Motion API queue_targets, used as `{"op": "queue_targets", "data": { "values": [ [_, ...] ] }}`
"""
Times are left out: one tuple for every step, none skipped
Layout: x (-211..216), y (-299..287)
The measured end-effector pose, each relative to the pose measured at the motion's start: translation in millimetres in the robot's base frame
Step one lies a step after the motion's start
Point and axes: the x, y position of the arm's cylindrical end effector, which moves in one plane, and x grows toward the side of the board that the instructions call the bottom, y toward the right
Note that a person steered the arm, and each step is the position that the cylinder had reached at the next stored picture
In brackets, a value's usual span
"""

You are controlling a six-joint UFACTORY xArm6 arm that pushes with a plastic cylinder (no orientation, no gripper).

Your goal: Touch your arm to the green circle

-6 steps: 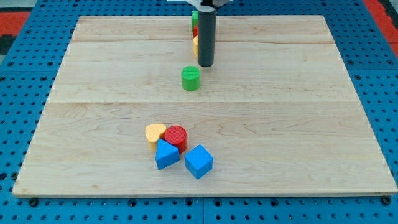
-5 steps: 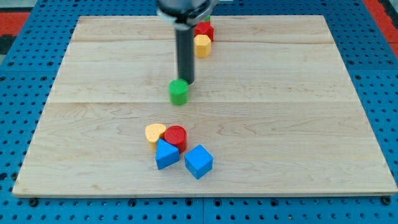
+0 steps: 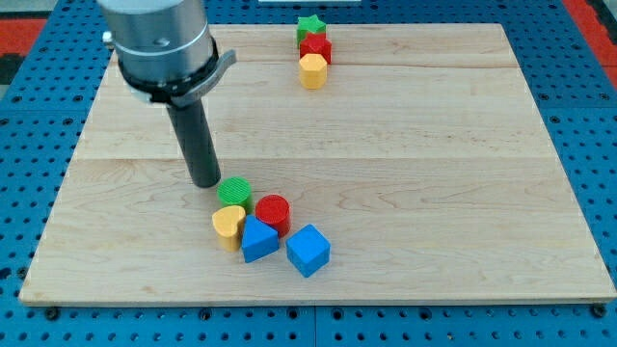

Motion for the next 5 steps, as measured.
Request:
{"op": "queue_targets", "data": {
  "values": [
    [7, 6],
    [15, 14],
    [-32, 25],
    [-63, 99],
    [-102, 127]
  ]
}}
